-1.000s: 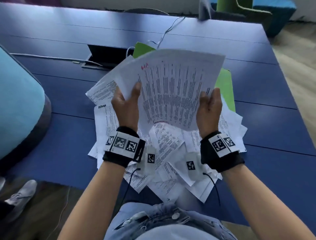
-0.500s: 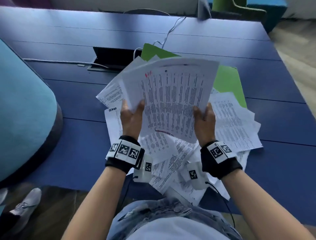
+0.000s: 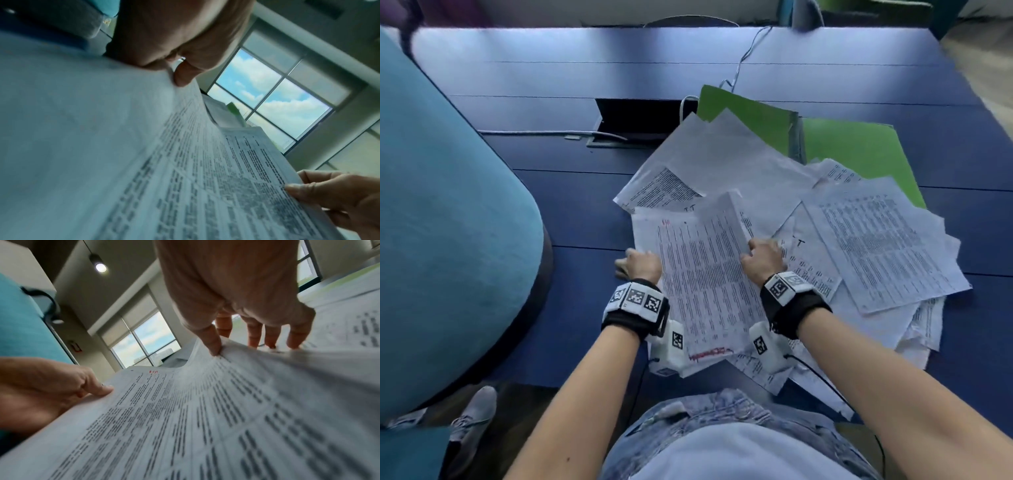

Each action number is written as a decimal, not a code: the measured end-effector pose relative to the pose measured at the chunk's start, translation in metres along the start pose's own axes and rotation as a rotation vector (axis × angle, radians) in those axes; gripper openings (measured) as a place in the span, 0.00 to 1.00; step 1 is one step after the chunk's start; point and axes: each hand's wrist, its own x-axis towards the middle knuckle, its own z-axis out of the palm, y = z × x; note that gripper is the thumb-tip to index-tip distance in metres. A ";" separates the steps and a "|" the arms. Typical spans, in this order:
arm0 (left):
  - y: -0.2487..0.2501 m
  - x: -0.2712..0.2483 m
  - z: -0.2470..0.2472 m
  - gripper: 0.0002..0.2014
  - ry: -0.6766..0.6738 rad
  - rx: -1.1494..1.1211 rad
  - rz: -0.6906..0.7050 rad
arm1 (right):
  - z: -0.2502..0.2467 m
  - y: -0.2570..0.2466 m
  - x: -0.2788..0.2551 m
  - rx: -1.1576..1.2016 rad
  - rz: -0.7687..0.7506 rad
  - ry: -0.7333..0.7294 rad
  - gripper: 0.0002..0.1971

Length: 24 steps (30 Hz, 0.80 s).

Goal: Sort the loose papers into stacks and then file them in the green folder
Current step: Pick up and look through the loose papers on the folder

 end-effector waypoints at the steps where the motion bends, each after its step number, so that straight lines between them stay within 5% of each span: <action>1: -0.001 0.000 0.001 0.21 -0.031 0.036 -0.018 | 0.003 0.000 0.000 -0.030 0.029 0.022 0.12; 6: -0.004 0.005 0.005 0.24 -0.118 0.181 0.024 | 0.008 -0.002 0.003 0.001 0.020 0.056 0.13; 13: -0.008 0.010 0.003 0.23 -0.145 0.141 0.060 | 0.035 -0.021 -0.028 -0.030 -0.385 0.105 0.13; 17: -0.011 0.010 0.000 0.23 -0.140 0.072 0.074 | 0.037 -0.020 -0.038 0.079 -0.621 0.136 0.23; 20: -0.014 0.008 -0.002 0.25 -0.151 0.060 0.088 | 0.029 -0.014 -0.024 0.023 -0.382 0.219 0.11; 24: -0.015 0.006 -0.003 0.26 -0.181 0.069 0.113 | 0.023 -0.002 -0.005 -0.085 0.005 0.140 0.17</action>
